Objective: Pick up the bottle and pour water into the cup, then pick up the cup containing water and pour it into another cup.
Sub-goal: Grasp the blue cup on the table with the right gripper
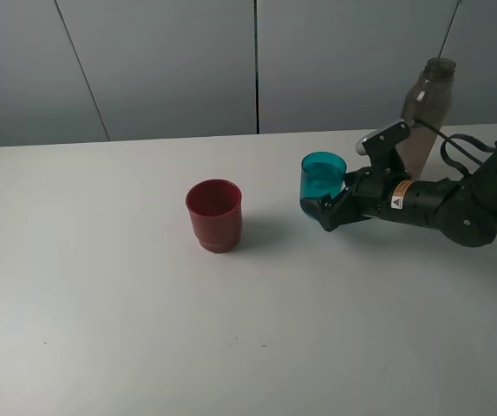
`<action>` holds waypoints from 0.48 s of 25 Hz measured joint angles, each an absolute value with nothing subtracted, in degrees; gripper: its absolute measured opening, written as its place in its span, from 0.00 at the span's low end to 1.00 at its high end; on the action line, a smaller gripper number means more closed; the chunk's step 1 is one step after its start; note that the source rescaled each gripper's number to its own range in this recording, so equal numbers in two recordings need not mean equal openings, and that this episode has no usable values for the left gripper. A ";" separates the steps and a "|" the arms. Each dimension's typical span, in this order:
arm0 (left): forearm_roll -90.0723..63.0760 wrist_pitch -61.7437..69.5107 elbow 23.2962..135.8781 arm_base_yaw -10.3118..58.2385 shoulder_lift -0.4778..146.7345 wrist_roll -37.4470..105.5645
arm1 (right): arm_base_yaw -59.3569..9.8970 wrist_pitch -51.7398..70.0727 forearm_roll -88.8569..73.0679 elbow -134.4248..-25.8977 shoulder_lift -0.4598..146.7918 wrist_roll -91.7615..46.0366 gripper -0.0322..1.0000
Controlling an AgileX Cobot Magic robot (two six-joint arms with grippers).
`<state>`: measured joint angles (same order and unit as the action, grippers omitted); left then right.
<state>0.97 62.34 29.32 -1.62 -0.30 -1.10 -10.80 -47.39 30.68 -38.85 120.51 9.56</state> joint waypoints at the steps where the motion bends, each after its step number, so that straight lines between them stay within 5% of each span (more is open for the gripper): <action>1: 0.97 62.34 29.32 -1.62 -0.30 -1.10 | -10.80 -47.49 30.68 -38.85 120.51 9.28 1.00; 12: 0.97 62.34 29.32 -1.62 -0.30 -1.10 | -10.80 -49.18 30.68 -41.13 121.89 7.27 1.00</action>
